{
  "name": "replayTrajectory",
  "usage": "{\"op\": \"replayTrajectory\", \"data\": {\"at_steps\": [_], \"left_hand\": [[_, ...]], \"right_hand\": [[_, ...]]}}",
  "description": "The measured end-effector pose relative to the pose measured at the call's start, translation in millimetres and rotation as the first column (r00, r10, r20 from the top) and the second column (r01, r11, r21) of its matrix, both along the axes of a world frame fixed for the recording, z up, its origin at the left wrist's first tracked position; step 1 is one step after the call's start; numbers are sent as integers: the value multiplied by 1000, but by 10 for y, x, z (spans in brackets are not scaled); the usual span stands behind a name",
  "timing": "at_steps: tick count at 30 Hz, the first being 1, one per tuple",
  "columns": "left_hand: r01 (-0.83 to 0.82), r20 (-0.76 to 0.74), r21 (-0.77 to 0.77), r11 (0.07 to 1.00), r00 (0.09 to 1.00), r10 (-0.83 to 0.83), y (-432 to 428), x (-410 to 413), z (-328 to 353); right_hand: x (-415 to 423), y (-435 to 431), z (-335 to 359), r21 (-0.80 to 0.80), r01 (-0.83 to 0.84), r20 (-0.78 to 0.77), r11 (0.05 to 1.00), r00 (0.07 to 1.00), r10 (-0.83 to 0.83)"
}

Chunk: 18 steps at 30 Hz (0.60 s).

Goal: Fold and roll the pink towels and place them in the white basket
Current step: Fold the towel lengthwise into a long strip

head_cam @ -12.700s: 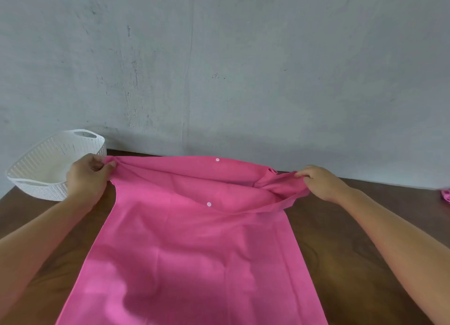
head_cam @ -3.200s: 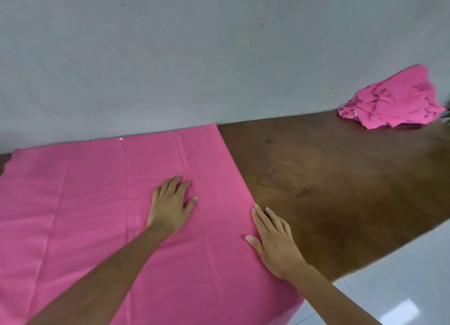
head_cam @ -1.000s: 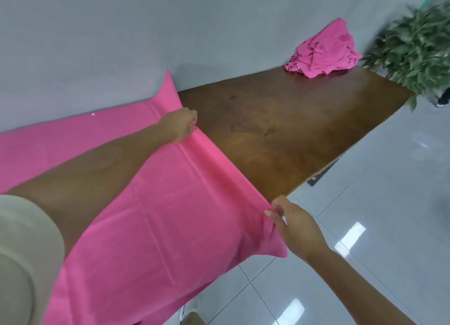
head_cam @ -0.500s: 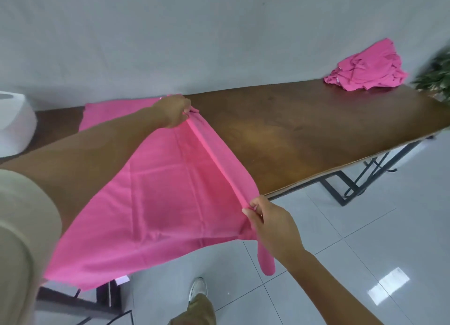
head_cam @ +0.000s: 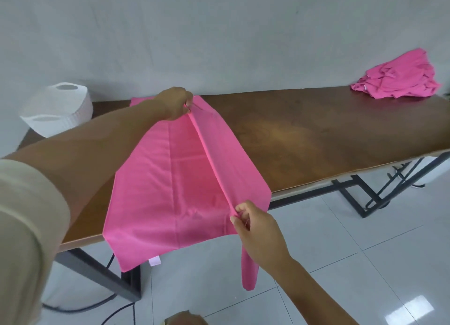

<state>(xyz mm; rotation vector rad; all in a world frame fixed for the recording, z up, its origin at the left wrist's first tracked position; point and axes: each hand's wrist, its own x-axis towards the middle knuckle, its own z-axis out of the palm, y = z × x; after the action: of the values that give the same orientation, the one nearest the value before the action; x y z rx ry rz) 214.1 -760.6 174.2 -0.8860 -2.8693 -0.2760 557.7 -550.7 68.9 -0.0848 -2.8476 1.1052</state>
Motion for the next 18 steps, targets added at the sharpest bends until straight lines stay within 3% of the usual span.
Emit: {"op": "replayTrajectory", "data": {"at_steps": [5,18], "left_hand": [[42,-4,3,999,999,-42,-379,-55,105],[106,2,-36,994,994,-106,-1469,-126,223]], "right_hand": [[0,-439,69,-100,2,-11,995,1000,-3],[50,-1745,114,-170,-11,-26,985,1000,6]]}}
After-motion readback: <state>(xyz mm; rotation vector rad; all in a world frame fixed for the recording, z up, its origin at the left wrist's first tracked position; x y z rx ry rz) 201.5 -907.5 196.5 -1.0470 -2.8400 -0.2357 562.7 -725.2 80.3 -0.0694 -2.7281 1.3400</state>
